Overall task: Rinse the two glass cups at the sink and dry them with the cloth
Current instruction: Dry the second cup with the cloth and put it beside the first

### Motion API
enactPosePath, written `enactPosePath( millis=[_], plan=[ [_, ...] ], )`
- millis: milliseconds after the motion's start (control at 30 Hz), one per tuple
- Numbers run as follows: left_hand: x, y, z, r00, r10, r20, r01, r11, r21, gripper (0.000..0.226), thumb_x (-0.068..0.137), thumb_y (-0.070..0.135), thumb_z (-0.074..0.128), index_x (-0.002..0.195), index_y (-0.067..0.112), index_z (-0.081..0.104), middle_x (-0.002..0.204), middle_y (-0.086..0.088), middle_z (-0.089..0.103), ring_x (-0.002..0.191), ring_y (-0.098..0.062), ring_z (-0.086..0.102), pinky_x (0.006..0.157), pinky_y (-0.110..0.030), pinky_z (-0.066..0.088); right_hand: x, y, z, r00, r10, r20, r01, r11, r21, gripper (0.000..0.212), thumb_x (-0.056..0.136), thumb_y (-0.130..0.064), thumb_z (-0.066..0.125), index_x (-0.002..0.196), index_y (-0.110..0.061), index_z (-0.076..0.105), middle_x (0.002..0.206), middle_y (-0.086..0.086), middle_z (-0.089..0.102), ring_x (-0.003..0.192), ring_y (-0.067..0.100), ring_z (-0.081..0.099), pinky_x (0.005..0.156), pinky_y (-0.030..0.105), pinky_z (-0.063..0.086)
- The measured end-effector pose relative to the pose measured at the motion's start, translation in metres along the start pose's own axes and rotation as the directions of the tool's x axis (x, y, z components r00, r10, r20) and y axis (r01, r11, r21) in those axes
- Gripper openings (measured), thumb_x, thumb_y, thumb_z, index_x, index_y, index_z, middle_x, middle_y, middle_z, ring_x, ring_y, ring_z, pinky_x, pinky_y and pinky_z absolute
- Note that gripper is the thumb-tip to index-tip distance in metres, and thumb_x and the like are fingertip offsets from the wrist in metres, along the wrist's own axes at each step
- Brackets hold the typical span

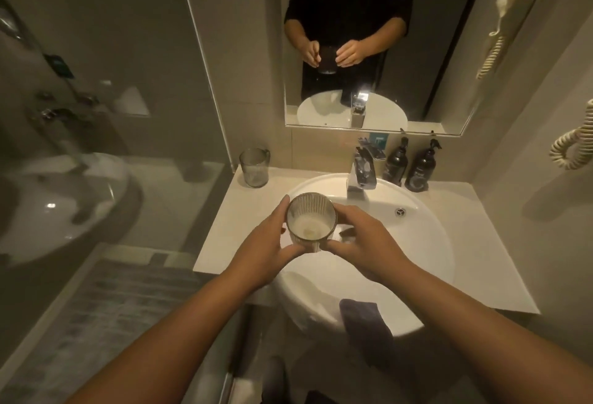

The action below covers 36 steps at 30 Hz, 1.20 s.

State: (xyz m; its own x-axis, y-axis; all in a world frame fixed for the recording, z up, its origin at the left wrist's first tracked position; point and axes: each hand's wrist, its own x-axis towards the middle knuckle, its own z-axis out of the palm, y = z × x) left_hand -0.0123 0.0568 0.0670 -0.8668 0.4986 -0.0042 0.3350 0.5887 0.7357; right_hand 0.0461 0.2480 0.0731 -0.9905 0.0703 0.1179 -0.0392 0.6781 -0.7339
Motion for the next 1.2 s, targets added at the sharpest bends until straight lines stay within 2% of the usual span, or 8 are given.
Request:
enactPosePath(
  millis=[100, 233, 400, 500, 600, 767, 967, 1200],
  plan=[
    [0.041, -0.017, -0.01, 0.999, -0.009, -0.043, 0.001, 0.986, -0.167, 0.079, 0.083, 0.027, 0.081, 0.149, 0.027, 0.037, 0.139, 0.009, 0.056, 0.124, -0.013, 0.057, 0.1, -0.024, 0.045, 0.044, 0.003, 0.007, 0.998, 0.045, -0.035, -0.044, 0.998, 0.034, 0.066, 0.076, -0.033, 0.08, 0.135, -0.025, 0.051, 0.126, -0.009, 0.061, 0.108, 0.004, 0.058, 0.086, 0.023, 0.052],
    [0.114, -0.046, -0.023, 0.998, 0.049, -0.036, -0.056, 0.973, -0.223, 0.07, 0.083, 0.018, 0.08, 0.143, 0.029, 0.045, 0.125, 0.014, 0.06, 0.12, -0.008, 0.059, 0.105, -0.028, 0.048, 0.113, 0.012, 0.018, 0.993, 0.095, -0.072, -0.091, 0.994, 0.056, 0.057, 0.078, -0.027, 0.079, 0.129, -0.025, 0.054, 0.119, -0.011, 0.063, 0.104, 0.006, 0.06, 0.084, 0.026, 0.052],
    [0.203, -0.08, -0.027, 0.999, 0.034, -0.037, -0.041, 0.979, -0.2, 0.068, 0.083, 0.025, 0.079, 0.14, 0.034, 0.045, 0.124, 0.012, 0.059, 0.116, -0.007, 0.054, 0.096, -0.023, 0.042, 0.203, 0.037, 0.039, 0.982, 0.174, -0.076, -0.17, 0.984, 0.053, 0.054, 0.076, -0.023, 0.077, 0.126, -0.026, 0.056, 0.113, -0.01, 0.066, 0.101, 0.009, 0.063, 0.09, 0.032, 0.052],
    [0.245, -0.104, -0.015, 0.999, -0.019, -0.031, 0.012, 0.979, -0.203, 0.069, 0.078, 0.035, 0.082, 0.138, 0.034, 0.049, 0.123, 0.014, 0.063, 0.116, -0.007, 0.057, 0.096, -0.028, 0.046, 0.242, 0.057, 0.051, 0.973, 0.221, -0.072, -0.217, 0.975, 0.052, 0.055, 0.075, -0.019, 0.076, 0.126, -0.026, 0.056, 0.113, -0.008, 0.066, 0.102, 0.012, 0.063, 0.093, 0.035, 0.051],
    [0.275, -0.122, 0.0, 0.997, -0.079, -0.01, 0.075, 0.968, -0.239, 0.069, 0.074, 0.038, 0.083, 0.136, 0.032, 0.051, 0.122, 0.011, 0.066, 0.116, -0.009, 0.059, 0.097, -0.03, 0.048, 0.272, 0.079, 0.059, 0.966, 0.256, -0.035, -0.255, 0.967, 0.016, 0.056, 0.075, -0.015, 0.076, 0.126, -0.023, 0.056, 0.115, -0.004, 0.066, 0.101, 0.013, 0.063, 0.093, 0.031, 0.05],
    [0.308, -0.144, 0.03, 0.991, -0.132, 0.025, 0.134, 0.956, -0.26, 0.068, 0.077, 0.03, 0.082, 0.137, 0.031, 0.05, 0.123, 0.01, 0.064, 0.111, -0.007, 0.059, 0.089, -0.021, 0.042, 0.302, 0.118, 0.075, 0.951, 0.307, 0.022, -0.306, 0.951, -0.052, 0.053, 0.075, -0.012, 0.075, 0.124, -0.024, 0.058, 0.112, -0.004, 0.068, 0.097, 0.01, 0.062, 0.084, 0.023, 0.046],
    [0.327, -0.164, 0.05, 0.978, -0.202, 0.055, 0.209, 0.939, -0.273, 0.065, 0.067, 0.043, 0.072, 0.128, 0.036, 0.053, 0.118, 0.01, 0.067, 0.109, -0.007, 0.063, 0.097, -0.037, 0.053, 0.319, 0.141, 0.091, 0.929, 0.371, 0.003, -0.369, 0.925, -0.096, 0.047, 0.074, -0.009, 0.072, 0.118, -0.023, 0.061, 0.105, 0.0, 0.07, 0.095, 0.02, 0.064, 0.085, 0.03, 0.051],
    [0.338, -0.173, 0.057, 0.98, -0.189, 0.068, 0.2, 0.95, -0.241, 0.073, 0.065, 0.051, 0.068, 0.134, 0.037, 0.05, 0.125, 0.011, 0.065, 0.115, -0.008, 0.061, 0.1, -0.039, 0.051, 0.325, 0.151, 0.099, 0.908, 0.419, -0.018, -0.419, 0.903, -0.099, 0.041, 0.076, -0.011, 0.072, 0.112, -0.026, 0.062, 0.099, -0.002, 0.071, 0.091, 0.019, 0.065, 0.081, 0.031, 0.052]
  ],
)
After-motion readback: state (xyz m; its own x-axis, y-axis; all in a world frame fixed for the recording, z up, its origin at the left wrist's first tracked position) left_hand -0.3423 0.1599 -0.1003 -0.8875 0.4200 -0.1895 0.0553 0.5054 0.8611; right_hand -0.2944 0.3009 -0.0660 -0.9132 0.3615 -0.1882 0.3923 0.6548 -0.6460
